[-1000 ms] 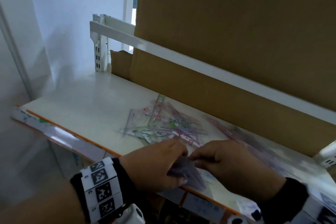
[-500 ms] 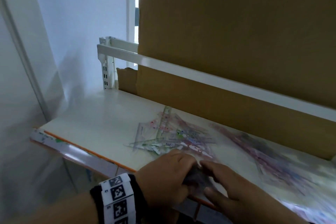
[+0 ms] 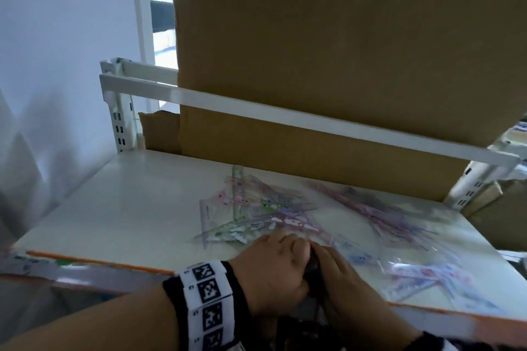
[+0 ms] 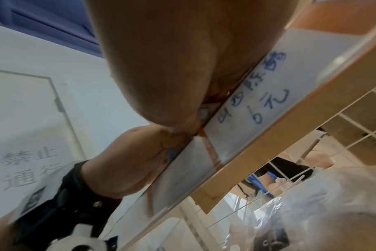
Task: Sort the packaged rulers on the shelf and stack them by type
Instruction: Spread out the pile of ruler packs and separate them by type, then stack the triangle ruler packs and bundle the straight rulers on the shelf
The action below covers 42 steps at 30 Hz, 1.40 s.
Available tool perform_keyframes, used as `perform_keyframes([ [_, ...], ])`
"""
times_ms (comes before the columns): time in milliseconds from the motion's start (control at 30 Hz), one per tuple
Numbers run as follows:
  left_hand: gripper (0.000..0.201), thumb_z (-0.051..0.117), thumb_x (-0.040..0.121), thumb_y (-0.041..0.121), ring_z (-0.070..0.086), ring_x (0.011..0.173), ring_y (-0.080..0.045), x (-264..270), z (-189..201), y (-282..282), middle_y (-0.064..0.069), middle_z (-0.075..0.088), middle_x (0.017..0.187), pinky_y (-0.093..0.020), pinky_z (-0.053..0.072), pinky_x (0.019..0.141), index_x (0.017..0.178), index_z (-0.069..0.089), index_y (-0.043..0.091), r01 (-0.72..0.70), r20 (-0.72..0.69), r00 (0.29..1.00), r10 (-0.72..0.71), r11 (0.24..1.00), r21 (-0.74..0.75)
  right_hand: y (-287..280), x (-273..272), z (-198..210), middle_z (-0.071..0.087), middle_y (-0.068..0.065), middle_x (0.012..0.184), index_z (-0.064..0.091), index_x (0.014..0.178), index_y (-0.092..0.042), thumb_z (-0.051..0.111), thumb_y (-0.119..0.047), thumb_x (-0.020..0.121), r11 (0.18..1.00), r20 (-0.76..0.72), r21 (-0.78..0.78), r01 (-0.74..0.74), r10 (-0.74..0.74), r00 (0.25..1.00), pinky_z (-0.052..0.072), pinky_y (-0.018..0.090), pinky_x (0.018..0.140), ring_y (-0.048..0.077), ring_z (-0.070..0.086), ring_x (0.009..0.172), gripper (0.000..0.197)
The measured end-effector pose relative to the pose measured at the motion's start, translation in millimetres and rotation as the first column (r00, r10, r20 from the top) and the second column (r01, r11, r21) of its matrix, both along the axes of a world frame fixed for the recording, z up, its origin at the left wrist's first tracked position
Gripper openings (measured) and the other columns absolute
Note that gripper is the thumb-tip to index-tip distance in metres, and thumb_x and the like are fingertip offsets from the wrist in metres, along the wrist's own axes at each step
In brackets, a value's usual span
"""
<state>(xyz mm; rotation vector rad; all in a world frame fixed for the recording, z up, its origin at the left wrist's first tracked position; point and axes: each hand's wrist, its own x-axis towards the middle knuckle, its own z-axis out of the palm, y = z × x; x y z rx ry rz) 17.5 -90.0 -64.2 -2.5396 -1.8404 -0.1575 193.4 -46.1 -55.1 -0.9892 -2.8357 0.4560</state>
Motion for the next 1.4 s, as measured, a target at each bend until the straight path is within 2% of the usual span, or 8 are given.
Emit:
perform_keyframes([
  [133, 0.046, 0.045, 0.09, 0.026, 0.042, 0.116, -0.032, -10.3, 7.7, 0.0, -0.016, 0.049, 0.128, -0.044, 0.038, 0.1, 0.131, 0.041, 0.004, 0.048, 0.093, 0.994, -0.05, 0.999, 0.024, -6.6, -4.4, 11.9, 0.04, -0.015, 0.132, 0.03, 0.144, -0.031, 0.051, -0.061, 0.078, 0.994, -0.129, -0.095, 0.062, -0.074, 0.989, 0.025, 0.006, 0.105, 0.005, 0.042, 0.131, 0.076],
  [400, 0.071, 0.024, 0.101, 0.034, 0.039, 0.119, -0.037, -12.4, -0.9, -18.8, -0.019, 0.044, 0.137, -0.048, 0.039, 0.098, 0.151, -0.013, 0.001, 0.085, -0.124, 0.99, -0.069, 0.988, 0.126, -27.4, -7.8, -11.7, 0.054, 0.01, 0.139, 0.042, 0.145, 0.001, 0.063, -0.036, 0.085, 0.941, 0.033, 0.309, 0.135, -0.152, 0.988, 0.042, 0.038, 0.106, 0.025, 0.057, 0.122, 0.074],
  [500, 0.068, 0.019, 0.101, 0.032, 0.037, 0.117, -0.036, -13.3, 0.1, -17.2, -0.02, 0.044, 0.135, -0.048, 0.037, 0.096, 0.149, -0.017, 0.0, 0.085, -0.126, 0.99, -0.07, 0.99, 0.117, -19.7, -8.4, -14.5, 0.035, 0.004, 0.154, 0.021, 0.155, -0.006, 0.045, -0.038, 0.092, 0.965, 0.029, 0.228, 0.13, -0.14, 0.99, 0.023, 0.027, 0.116, 0.021, 0.036, 0.138, 0.075],
  [733, 0.069, 0.025, 0.102, 0.033, 0.028, 0.132, -0.034, -25.3, 9.6, -8.8, -0.017, 0.033, 0.149, -0.046, 0.025, 0.112, 0.153, -0.013, 0.006, 0.08, -0.028, 0.997, -0.079, 0.996, 0.048, -15.5, -14.4, -3.0, 0.053, -0.009, 0.124, 0.05, 0.135, -0.021, 0.053, -0.02, 0.094, 0.974, -0.339, 0.044, 0.224, -0.196, 0.92, 0.033, 0.016, 0.101, 0.016, 0.052, 0.118, 0.041],
  [900, 0.087, 0.053, 0.092, 0.044, 0.046, 0.115, -0.028, -49.5, 46.8, -10.4, -0.008, 0.044, 0.134, -0.046, 0.044, 0.097, 0.153, -0.009, 0.034, 0.095, 0.223, 0.966, -0.131, 0.981, 0.167, -6.9, -41.8, 31.8, 0.068, -0.011, 0.115, 0.047, 0.13, -0.04, 0.053, -0.02, 0.1, 0.947, -0.476, -0.253, 0.198, -0.3, 0.827, 0.053, 0.035, 0.092, 0.006, 0.064, 0.108, 0.037],
  [1033, 0.086, 0.059, 0.092, 0.033, 0.059, 0.097, -0.029, -60.5, 66.4, -17.9, -0.014, 0.052, 0.121, -0.046, 0.055, 0.077, 0.151, -0.004, 0.04, 0.071, 0.034, 0.996, -0.082, 0.964, 0.256, -6.4, -68.9, 40.0, 0.062, -0.041, 0.109, 0.024, 0.138, -0.051, 0.054, -0.03, 0.1, 0.921, -0.434, -0.377, 0.1, -0.271, 0.859, 0.048, 0.014, 0.092, -0.014, 0.059, 0.106, 0.053],
  [1167, 0.04, 0.054, 0.094, 0.031, 0.059, 0.1, -0.024, -75.6, 79.1, -14.6, -0.007, 0.057, 0.121, -0.041, 0.054, 0.084, 0.131, 0.044, 0.022, -0.048, 0.025, 0.999, 0.044, 0.976, 0.213, 1.6, -91.8, 38.1, 0.073, -0.012, 0.108, 0.019, 0.145, -0.043, 0.066, -0.055, 0.085, 0.838, -0.494, -0.539, 0.091, -0.402, 0.771, 0.05, 0.043, 0.097, 0.009, 0.067, 0.106, 0.076],
  [1400, 0.019, 0.065, 0.083, 0.036, 0.059, 0.078, -0.013, -107.3, 103.7, -15.2, 0.007, 0.063, 0.089, -0.034, 0.051, 0.068, 0.098, 0.057, 0.027, -0.029, 0.011, 1.0, 0.029, 0.999, 0.044, 6.0, -113.8, 36.1, 0.074, -0.014, 0.105, 0.024, 0.144, -0.048, 0.064, -0.088, 0.054, 0.831, -0.521, -0.555, 0.047, -0.391, 0.759, 0.051, 0.042, 0.093, 0.004, 0.067, 0.103, 0.106],
])
